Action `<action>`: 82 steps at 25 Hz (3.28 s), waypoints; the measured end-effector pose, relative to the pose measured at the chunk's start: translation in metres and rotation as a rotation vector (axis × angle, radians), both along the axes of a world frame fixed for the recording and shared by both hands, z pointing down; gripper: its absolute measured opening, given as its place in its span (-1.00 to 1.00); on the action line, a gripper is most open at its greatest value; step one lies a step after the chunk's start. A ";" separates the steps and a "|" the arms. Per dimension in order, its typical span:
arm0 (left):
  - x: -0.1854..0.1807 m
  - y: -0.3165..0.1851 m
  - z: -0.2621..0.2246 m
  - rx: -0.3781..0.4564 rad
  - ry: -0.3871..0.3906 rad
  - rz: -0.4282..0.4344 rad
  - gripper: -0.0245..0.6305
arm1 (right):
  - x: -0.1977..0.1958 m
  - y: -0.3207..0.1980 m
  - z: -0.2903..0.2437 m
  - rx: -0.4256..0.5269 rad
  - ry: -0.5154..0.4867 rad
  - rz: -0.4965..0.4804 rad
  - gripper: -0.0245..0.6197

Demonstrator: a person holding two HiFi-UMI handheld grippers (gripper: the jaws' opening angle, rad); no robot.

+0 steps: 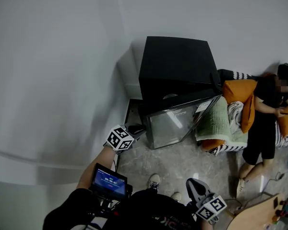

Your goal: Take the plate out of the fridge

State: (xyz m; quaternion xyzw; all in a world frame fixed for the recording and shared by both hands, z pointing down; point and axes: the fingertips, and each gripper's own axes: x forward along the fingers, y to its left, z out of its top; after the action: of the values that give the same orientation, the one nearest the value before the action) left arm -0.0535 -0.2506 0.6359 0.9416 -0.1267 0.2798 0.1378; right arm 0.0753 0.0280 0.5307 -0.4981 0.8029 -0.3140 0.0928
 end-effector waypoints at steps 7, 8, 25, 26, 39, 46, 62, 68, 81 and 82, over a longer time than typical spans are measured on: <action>0.003 0.027 0.000 0.090 -0.042 -0.068 -0.74 | 0.010 0.002 -0.009 0.029 0.012 -0.020 -0.91; 0.004 0.029 0.000 0.111 -0.051 -0.094 -0.74 | 0.011 0.002 -0.010 0.035 0.013 -0.024 -0.91; 0.017 0.085 0.000 0.167 -0.032 -0.348 -0.74 | -0.039 -0.109 -0.111 0.270 0.600 -0.190 -0.91; 0.019 0.089 0.000 0.174 -0.030 -0.352 -0.74 | -0.051 -0.125 -0.121 0.282 0.631 -0.211 -0.91; 0.015 0.161 0.015 0.142 -0.033 -0.294 -0.74 | -0.111 -0.265 -0.078 -0.081 1.169 -0.356 -0.91; -0.022 0.174 0.017 0.069 0.006 -0.401 -0.74 | -0.108 -0.281 -0.064 -0.396 1.007 -0.535 -0.92; 0.022 0.211 -0.040 -0.125 0.327 -0.314 -0.74 | -0.042 -0.135 -0.074 -0.336 1.038 -0.664 -0.92; 0.049 0.230 -0.058 -0.134 0.367 -0.240 -0.91 | 0.014 -0.080 -0.066 -0.392 1.119 -0.630 -0.91; 0.100 0.302 -0.076 -0.222 0.425 -0.062 -0.91 | 0.163 -0.040 -0.061 -0.382 1.146 -0.396 -0.92; 0.100 0.306 -0.077 -0.230 0.427 -0.066 -0.91 | 0.173 -0.038 -0.061 -0.378 1.146 -0.387 -0.91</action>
State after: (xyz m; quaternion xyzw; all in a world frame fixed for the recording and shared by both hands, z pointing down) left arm 0.0467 0.0557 0.5590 0.9529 -0.0928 0.0821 0.2767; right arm 0.2483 -0.0097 0.4696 -0.4409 0.7313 -0.1452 -0.4997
